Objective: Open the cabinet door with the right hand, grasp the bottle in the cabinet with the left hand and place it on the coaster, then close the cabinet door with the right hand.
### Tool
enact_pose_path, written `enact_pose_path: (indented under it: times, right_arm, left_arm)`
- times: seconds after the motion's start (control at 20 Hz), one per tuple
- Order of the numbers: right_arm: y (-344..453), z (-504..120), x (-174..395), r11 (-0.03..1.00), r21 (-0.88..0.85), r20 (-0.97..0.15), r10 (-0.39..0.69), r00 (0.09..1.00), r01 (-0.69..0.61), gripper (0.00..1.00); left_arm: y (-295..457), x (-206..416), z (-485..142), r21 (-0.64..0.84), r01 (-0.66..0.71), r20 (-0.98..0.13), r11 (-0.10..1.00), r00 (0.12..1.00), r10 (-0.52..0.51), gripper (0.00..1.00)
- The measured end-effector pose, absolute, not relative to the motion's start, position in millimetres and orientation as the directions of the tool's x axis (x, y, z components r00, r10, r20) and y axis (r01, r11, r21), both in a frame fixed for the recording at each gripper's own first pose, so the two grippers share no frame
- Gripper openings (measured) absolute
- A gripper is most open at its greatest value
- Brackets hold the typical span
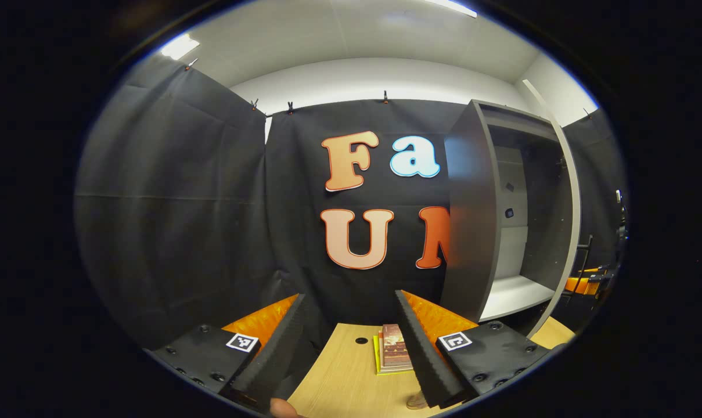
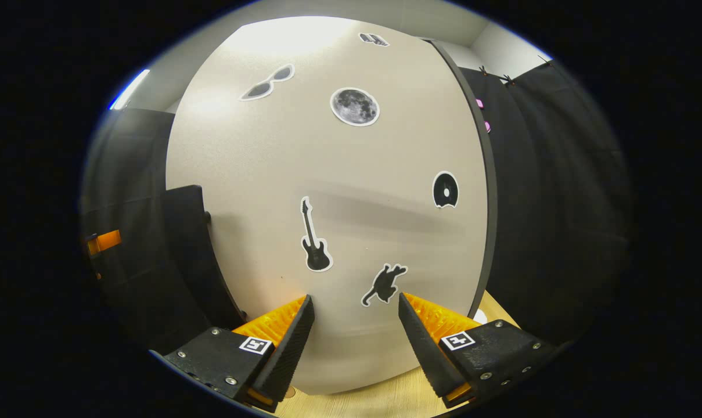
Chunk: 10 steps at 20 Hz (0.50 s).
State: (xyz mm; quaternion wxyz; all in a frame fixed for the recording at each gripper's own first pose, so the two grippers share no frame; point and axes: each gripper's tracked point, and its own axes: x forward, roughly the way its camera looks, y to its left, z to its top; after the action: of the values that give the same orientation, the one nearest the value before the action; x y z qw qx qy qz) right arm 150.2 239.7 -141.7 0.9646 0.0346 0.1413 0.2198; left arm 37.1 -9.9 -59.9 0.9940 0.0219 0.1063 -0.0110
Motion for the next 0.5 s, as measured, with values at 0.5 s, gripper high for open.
enact_pose_path:
  times: [0.5]
  right_arm:
    - [241.2,-141.1,148.9,0.911,0.110,-0.254,0.412,0.875,-0.397,0.90]
  left_arm:
    - [13.3,46.1,-65.7,0.054,0.023,-0.204,0.998,0.979,-0.012,0.94]
